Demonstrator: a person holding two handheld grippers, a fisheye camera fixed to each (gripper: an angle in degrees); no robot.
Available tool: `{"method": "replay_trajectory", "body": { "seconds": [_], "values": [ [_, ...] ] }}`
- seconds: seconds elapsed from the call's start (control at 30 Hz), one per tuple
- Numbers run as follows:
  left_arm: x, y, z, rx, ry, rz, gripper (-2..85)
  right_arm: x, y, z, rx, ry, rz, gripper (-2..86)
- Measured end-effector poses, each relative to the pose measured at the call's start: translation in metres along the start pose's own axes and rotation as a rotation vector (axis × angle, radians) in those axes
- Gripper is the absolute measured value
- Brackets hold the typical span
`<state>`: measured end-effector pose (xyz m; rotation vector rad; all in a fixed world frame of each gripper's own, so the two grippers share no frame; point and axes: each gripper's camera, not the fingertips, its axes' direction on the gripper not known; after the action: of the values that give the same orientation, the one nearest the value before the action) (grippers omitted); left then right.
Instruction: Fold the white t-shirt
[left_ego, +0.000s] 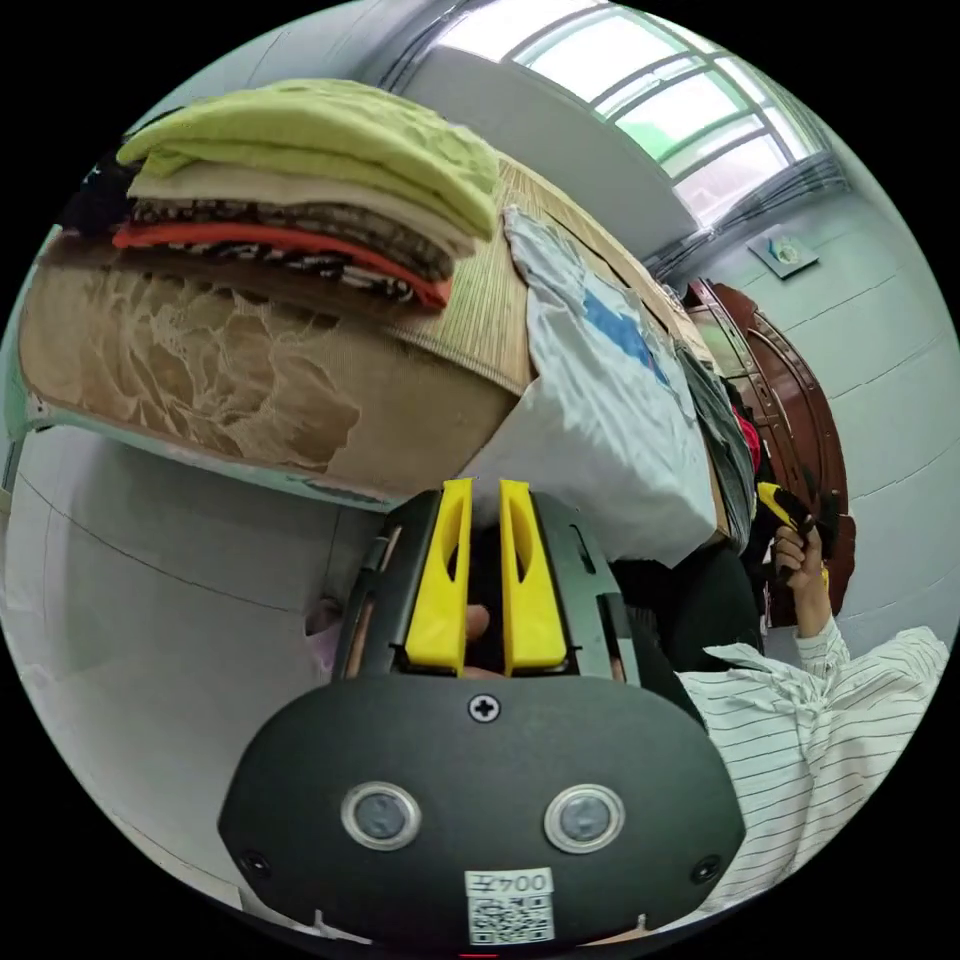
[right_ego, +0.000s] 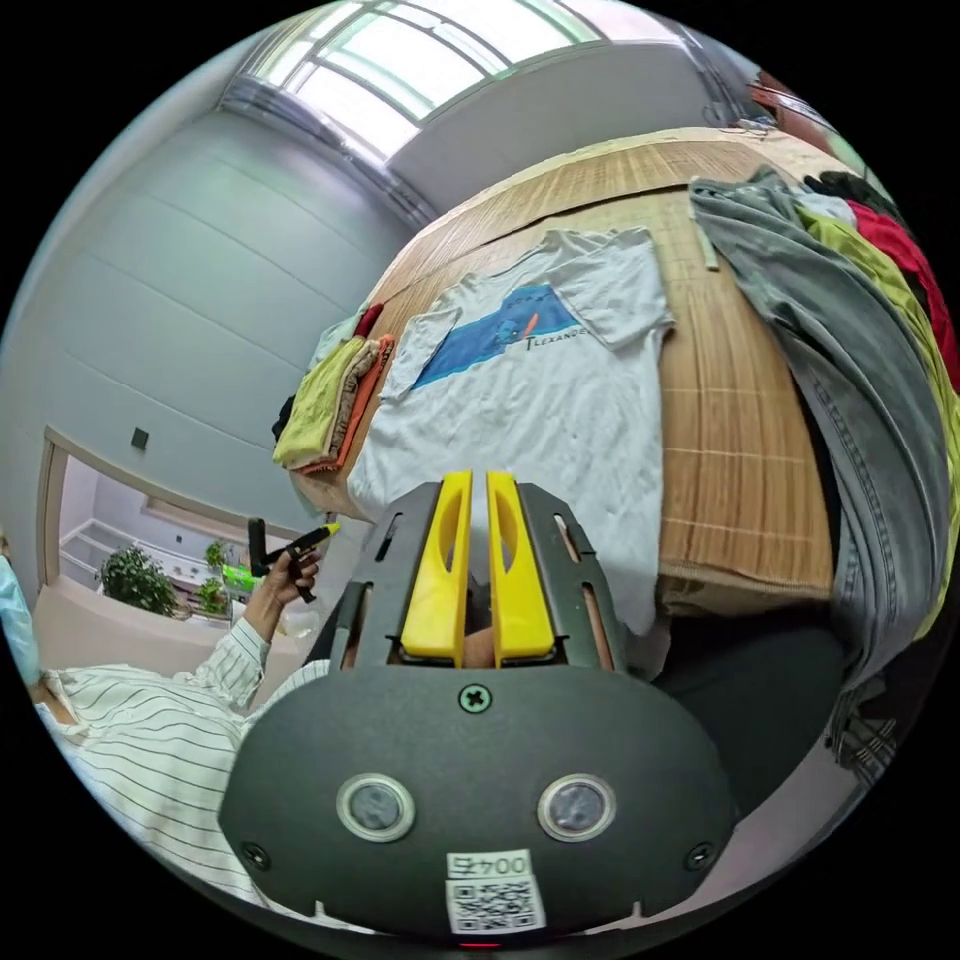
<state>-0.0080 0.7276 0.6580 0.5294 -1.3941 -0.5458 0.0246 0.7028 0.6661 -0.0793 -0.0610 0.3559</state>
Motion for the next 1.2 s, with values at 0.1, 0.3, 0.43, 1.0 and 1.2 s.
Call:
{"method": "replay_trajectory", "body": {
  "seconds": [0.1, 0.3, 0.43, 1.0, 1.2],
  "values": [
    [0.005, 0.011, 0.051, -0.049, -0.055, 0.003, 7.9, 0.01, 0.016, -0.007, 0.021, 0.004, 0.041, 4.1],
    [0.032, 0.008, 0.107, -0.026, -0.175, 0.078, 11.9, 0.008, 0.026, 0.003, 0.013, 0.039, 0.071, 4.2],
    [0.031, 0.005, 0.122, 0.011, -0.174, 0.071, 12.4, 0.008, 0.026, 0.012, -0.01, 0.056, 0.092, 4.0],
    [0.015, 0.005, 0.191, -0.116, -0.064, 0.05, 3.5, 0.045, 0.003, 0.072, -0.308, 0.242, 0.058, 9.4],
    [-0.008, 0.029, 0.156, -0.138, 0.077, 0.008, 2.0, 0.1, -0.013, 0.123, -0.583, 0.323, 0.055, 12.9]
  ]
}}
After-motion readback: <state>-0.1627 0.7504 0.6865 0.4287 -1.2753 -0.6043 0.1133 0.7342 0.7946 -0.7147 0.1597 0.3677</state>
